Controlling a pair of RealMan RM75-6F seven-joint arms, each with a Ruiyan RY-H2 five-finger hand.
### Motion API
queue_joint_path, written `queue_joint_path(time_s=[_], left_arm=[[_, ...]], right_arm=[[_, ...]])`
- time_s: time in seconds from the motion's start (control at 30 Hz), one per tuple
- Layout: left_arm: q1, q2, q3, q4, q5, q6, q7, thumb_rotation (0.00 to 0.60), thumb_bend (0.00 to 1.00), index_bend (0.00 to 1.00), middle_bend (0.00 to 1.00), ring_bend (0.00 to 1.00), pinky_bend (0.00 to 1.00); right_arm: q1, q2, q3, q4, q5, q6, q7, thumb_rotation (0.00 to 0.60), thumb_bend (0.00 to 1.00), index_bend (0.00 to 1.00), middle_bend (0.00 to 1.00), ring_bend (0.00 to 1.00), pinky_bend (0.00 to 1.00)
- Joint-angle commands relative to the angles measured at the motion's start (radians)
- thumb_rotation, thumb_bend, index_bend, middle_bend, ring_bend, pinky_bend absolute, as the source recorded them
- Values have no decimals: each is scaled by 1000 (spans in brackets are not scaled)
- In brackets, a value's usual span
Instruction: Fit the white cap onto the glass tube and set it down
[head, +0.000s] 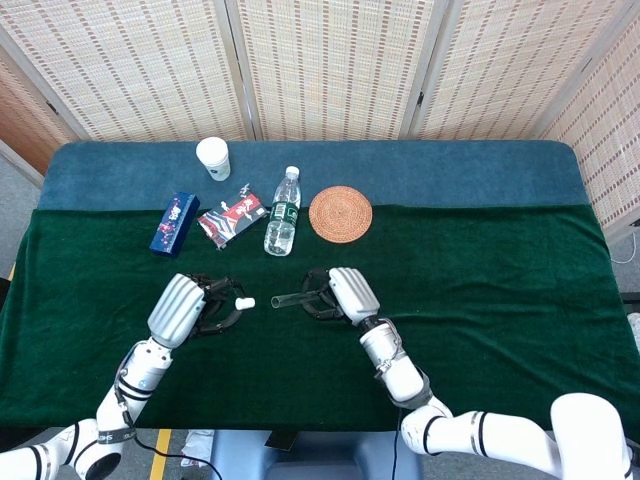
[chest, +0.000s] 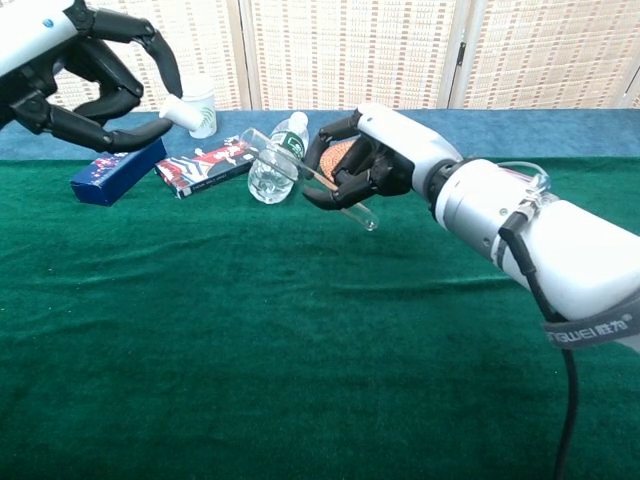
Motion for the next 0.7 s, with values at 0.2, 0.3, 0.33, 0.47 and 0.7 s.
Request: queue_joint_path(time_s=[0.2, 0.3, 0.33, 0.47, 0.7], left_arm=[[-19, -40, -2, 31, 18, 5, 50, 600, 467, 594, 984, 858, 762], [-23, -49, -3, 35, 15, 4, 53, 600, 468, 595, 984, 858, 762], [-24, -51, -4, 36, 15, 4, 55, 600, 467, 595, 984, 858, 762], [-25, -58, -2, 41, 18, 10, 59, 600, 468, 595, 984, 858, 762], [-27, -68, 2, 49, 16, 13, 56, 600, 468, 596, 984, 858, 762]], right_arm=[[10, -13, 2, 5, 0, 2, -2, 600, 636, 874, 983, 1000, 1000], [13, -18, 2, 4, -1, 5, -5, 600, 636, 874, 983, 1000, 1000], [14, -20, 3, 3, -1, 7, -4, 600, 636, 875, 983, 1000, 1000], [17, -24, 2, 5, -1, 6, -7, 600, 636, 874, 983, 1000, 1000], [21, -30, 6, 9, -2, 9, -1, 600, 636, 875, 983, 1000, 1000]])
